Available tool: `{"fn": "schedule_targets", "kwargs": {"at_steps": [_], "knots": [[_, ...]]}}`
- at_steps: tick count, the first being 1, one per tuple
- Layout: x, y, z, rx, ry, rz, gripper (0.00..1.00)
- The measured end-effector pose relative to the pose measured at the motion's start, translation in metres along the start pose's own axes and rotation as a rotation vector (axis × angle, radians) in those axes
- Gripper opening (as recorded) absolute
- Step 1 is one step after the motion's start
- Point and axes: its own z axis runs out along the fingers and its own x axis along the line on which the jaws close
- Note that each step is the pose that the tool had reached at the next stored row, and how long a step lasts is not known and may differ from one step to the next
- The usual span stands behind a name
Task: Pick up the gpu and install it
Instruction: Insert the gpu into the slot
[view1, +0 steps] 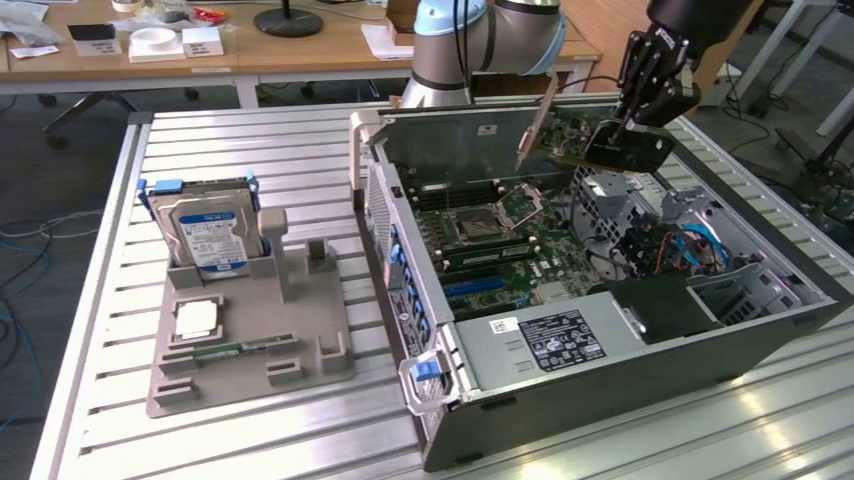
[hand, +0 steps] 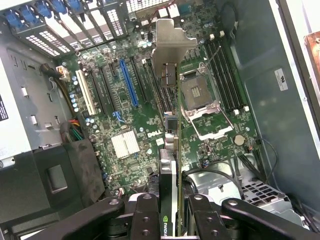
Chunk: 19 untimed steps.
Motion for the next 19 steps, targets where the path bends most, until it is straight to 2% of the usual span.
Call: {"fn": "schedule_targets", "kwargs": {"at_steps": [6, 9, 14, 19], "knots": [[0.0, 0.0, 0.0, 0.0, 0.0, -0.002, 0.27], [0.0, 0.0, 0.0001, -0.0004, 0.0014, -0.021, 0.27], [0.0, 0.0, 0.0004, -0.0013, 0.0052, -0.074, 0.27], [0.0, -0.0001, 0.001, -0.0026, 0.0104, -0.15, 0.27]]}}
